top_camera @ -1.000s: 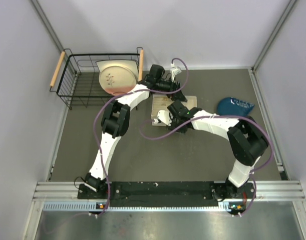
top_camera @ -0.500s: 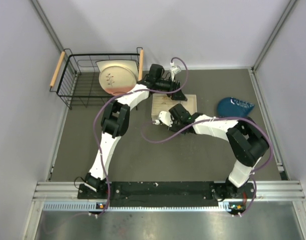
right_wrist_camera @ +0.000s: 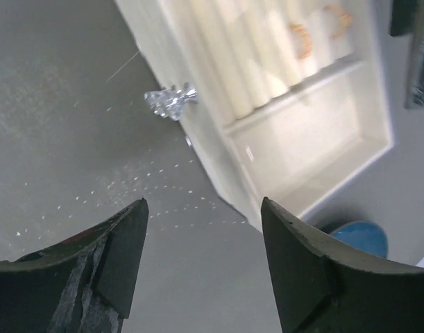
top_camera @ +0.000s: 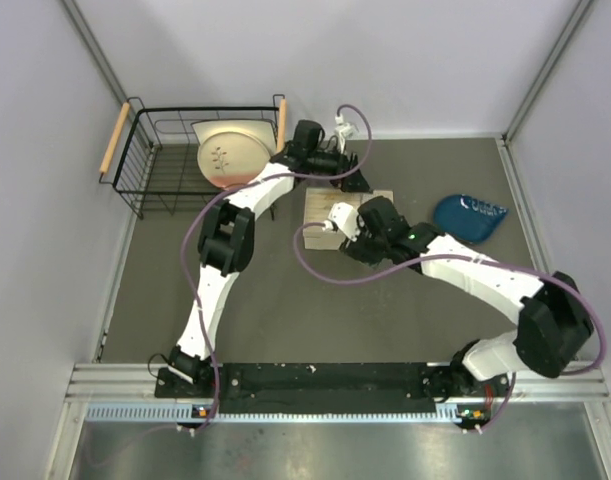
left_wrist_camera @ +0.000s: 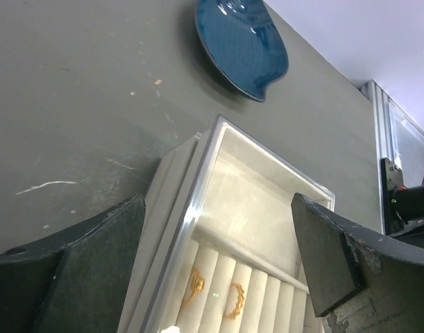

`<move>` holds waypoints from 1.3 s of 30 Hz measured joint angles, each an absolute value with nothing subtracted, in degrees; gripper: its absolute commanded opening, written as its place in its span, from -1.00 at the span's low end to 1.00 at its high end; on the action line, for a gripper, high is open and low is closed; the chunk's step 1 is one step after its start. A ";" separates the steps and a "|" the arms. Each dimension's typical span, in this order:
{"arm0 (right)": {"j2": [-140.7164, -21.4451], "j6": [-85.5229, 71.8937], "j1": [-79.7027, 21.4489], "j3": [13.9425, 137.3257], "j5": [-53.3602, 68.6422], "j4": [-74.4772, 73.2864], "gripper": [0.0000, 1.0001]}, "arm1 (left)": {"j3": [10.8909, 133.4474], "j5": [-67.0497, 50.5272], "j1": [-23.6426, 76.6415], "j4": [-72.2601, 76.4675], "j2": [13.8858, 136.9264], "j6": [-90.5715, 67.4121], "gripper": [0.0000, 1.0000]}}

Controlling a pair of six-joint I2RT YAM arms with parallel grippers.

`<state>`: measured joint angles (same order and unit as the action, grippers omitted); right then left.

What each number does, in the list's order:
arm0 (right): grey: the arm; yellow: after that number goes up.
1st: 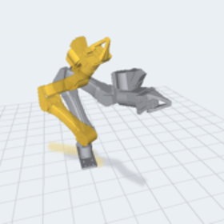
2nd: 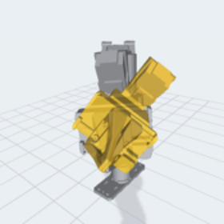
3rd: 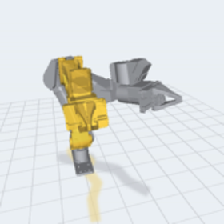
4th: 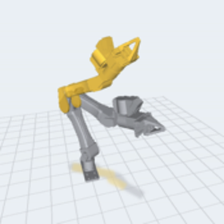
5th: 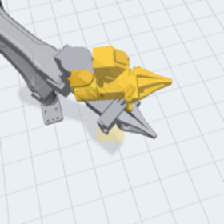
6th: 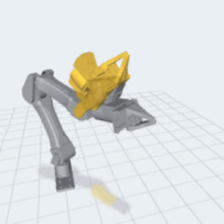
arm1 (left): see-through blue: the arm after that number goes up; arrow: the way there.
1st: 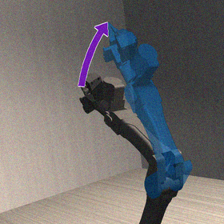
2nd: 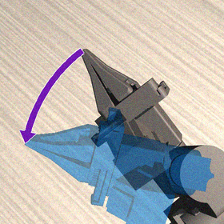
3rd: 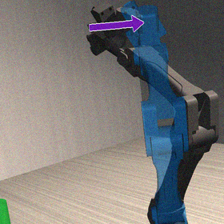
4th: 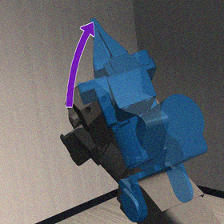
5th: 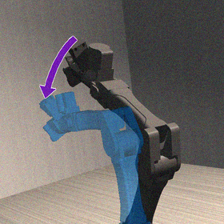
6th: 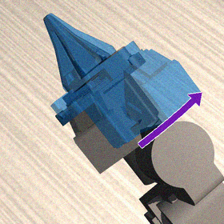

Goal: Organize the mixed jewelry

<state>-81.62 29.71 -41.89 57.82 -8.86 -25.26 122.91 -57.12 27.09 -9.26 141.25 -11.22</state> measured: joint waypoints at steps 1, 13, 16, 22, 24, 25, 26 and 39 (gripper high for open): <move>-80.31 29.26 -41.87 58.19 -9.15 -25.65 0.50 | 122.91 -56.58 26.81 -9.45 140.68 -11.20 0.87; -73.87 18.72 -25.87 68.66 -9.56 -27.53 0.97 | 108.03 -36.62 19.40 -14.57 108.77 -3.33 0.98; -73.19 16.27 -22.94 71.07 -10.87 -26.94 0.97 | 99.48 -31.27 18.76 -13.23 97.19 -1.39 0.98; -71.37 14.31 -22.06 71.37 -14.35 -23.90 0.98 | 80.88 -20.14 18.35 -9.32 79.79 0.40 0.98; -71.24 13.80 -21.98 71.37 -15.33 -22.55 0.97 | 75.05 -16.62 17.61 -8.47 76.03 0.51 0.98; -71.22 13.61 -21.96 71.37 -15.88 -21.82 0.97 | 72.66 -15.33 17.21 -8.23 74.63 0.60 0.98; -71.22 13.41 -21.96 71.40 -16.27 -21.37 0.98 | 69.82 -13.91 16.64 -7.70 72.99 0.62 0.98; -72.95 12.91 -21.93 73.30 -20.38 -17.06 0.97 | 58.33 -6.55 15.03 -0.38 62.50 1.26 0.98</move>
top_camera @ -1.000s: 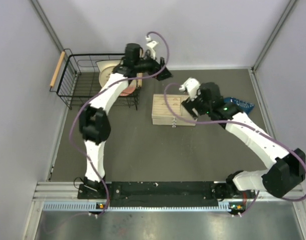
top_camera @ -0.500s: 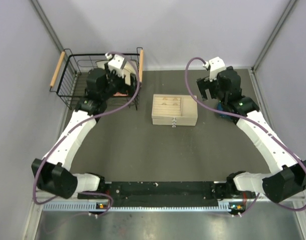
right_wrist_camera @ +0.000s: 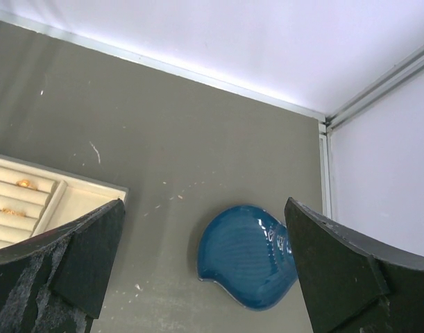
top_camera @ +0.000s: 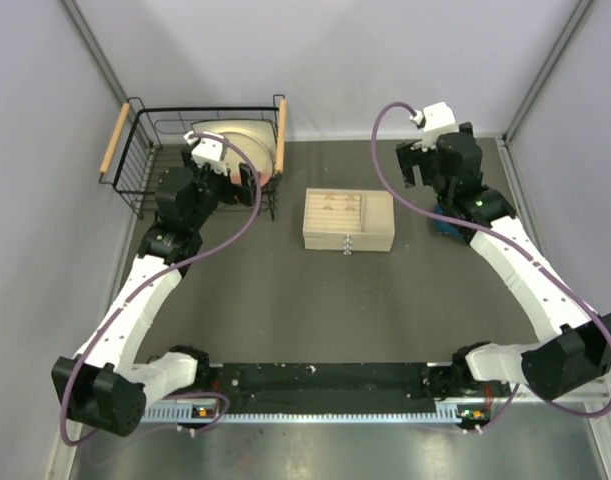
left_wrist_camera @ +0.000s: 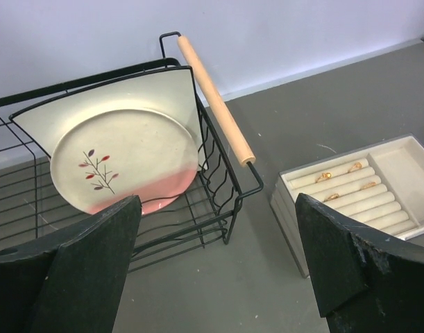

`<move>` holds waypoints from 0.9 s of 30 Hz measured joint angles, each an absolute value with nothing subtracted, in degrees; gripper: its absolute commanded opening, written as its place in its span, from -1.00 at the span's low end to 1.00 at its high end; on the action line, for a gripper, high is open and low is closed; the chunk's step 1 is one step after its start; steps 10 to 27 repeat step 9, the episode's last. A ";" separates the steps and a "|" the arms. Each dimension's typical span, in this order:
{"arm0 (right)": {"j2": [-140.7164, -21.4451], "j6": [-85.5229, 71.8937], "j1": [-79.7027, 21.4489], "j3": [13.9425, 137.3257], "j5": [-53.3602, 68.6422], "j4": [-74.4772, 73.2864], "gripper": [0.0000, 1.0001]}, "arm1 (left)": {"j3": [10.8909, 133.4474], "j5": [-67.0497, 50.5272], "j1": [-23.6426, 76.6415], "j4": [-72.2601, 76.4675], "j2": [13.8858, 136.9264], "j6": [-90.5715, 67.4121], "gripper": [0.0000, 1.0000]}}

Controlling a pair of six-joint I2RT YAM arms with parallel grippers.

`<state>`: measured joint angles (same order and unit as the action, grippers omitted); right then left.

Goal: Organize the mixed jewelry

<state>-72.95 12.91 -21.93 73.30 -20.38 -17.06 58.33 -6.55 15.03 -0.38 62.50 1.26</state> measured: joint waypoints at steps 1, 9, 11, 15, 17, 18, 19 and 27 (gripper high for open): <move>-72.95 12.93 -21.93 73.28 -20.60 -16.97 0.97 | 58.33 -6.55 15.03 0.05 62.65 1.26 0.98; -72.71 12.99 -21.93 73.08 -21.63 -15.79 0.97 | 58.33 -7.64 15.03 0.49 64.58 0.84 0.98; -72.71 12.99 -21.93 73.08 -21.63 -15.79 0.97 | 58.33 -7.64 15.03 0.49 64.58 0.84 0.98; -72.71 12.99 -21.93 73.08 -21.63 -15.79 0.97 | 58.33 -7.64 15.03 0.49 64.58 0.84 0.98; -72.71 12.99 -21.93 73.08 -21.63 -15.79 0.97 | 58.33 -7.64 15.03 0.49 64.58 0.84 0.98; -72.71 12.99 -21.93 73.08 -21.63 -15.79 0.97 | 58.33 -7.64 15.03 0.49 64.58 0.84 0.98; -72.71 12.99 -21.93 73.08 -21.63 -15.79 0.97 | 58.33 -7.64 15.03 0.49 64.58 0.84 0.98; -72.71 12.99 -21.93 73.08 -21.63 -15.79 0.97 | 58.33 -7.64 15.03 0.49 64.58 0.84 0.98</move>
